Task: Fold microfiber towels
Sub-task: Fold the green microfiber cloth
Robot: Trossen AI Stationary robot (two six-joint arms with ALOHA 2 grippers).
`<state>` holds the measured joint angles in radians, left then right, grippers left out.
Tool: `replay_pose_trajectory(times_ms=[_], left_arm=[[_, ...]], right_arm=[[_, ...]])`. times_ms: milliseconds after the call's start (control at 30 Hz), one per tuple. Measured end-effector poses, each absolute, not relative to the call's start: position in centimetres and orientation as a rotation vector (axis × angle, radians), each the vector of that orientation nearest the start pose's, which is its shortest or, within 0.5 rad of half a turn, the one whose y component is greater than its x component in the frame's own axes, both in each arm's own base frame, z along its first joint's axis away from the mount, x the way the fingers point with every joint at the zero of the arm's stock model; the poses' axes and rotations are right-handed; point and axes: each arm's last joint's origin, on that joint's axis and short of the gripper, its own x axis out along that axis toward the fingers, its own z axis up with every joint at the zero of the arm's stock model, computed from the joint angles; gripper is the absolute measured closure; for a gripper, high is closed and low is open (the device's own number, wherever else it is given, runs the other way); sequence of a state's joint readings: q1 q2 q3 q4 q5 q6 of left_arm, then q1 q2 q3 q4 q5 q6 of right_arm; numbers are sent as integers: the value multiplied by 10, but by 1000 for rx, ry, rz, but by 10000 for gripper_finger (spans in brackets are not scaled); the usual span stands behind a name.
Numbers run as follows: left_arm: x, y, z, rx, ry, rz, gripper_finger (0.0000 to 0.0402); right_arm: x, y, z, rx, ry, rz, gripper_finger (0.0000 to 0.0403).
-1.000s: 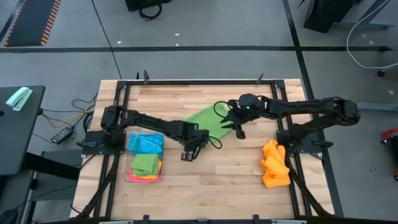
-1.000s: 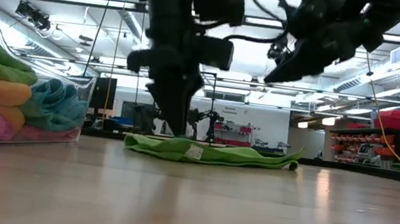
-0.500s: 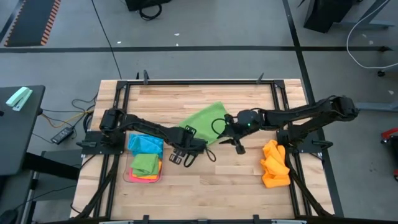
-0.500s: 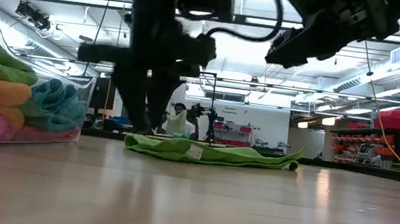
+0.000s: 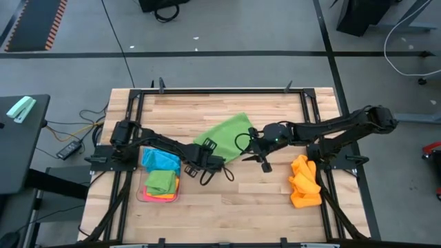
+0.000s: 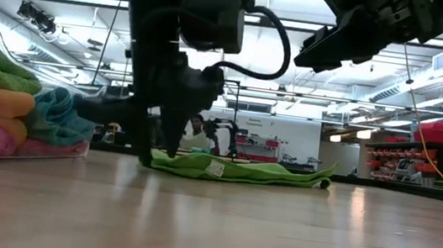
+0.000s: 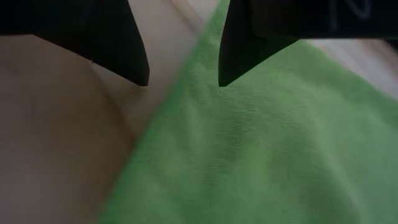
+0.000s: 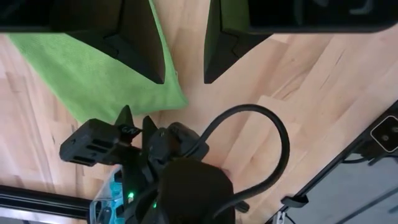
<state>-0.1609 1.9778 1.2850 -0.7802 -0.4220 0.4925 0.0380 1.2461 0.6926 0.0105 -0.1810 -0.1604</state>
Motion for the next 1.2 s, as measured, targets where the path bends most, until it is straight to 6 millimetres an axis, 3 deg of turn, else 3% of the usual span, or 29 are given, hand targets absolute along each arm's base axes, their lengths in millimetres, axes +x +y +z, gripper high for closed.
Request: replay_pose_trajectory(times_ms=[267,633,900,1200], left_arm=[[351,-44,131,953,1470,-116,221],[351,-30,129,941,1493,-94,256],[355,-25,129,990,1468,-189,285],[359,-22,129,920,1425,-167,341]], right_arm=[[258,15,226,-116,524,257,283],[255,15,217,-118,496,257,283],[257,15,215,-111,470,254,283],[278,39,179,-90,532,268,283]])
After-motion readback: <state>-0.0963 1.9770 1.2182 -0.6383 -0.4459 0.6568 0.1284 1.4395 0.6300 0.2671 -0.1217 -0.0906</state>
